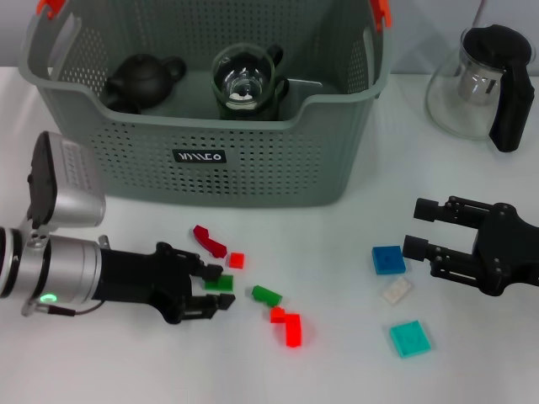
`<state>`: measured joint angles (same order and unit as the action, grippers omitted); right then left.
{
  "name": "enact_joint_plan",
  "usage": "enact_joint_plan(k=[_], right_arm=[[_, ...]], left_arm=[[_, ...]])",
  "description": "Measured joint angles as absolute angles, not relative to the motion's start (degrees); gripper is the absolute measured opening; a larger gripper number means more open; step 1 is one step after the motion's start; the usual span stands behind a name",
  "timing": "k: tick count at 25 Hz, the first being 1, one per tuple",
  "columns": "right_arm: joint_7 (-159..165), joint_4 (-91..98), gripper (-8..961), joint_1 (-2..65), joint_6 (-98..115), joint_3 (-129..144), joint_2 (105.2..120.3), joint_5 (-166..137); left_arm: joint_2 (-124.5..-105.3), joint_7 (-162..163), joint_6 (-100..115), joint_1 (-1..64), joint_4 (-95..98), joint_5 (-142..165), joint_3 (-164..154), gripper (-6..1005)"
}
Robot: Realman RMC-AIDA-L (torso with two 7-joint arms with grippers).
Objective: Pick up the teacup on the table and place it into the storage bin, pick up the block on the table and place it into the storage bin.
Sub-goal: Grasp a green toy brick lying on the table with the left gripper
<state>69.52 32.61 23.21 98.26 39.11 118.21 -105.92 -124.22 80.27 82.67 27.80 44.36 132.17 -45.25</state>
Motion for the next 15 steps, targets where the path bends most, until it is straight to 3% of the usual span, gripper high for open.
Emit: enact_joint_plan(k=[15], right_arm=[[69.52,32.61,666,23.20,98.36,38.76,118.13,-105.96]], left_arm=[[-124.30,75.80,82.55,26.46,46.86,128.75,-43.07,491]])
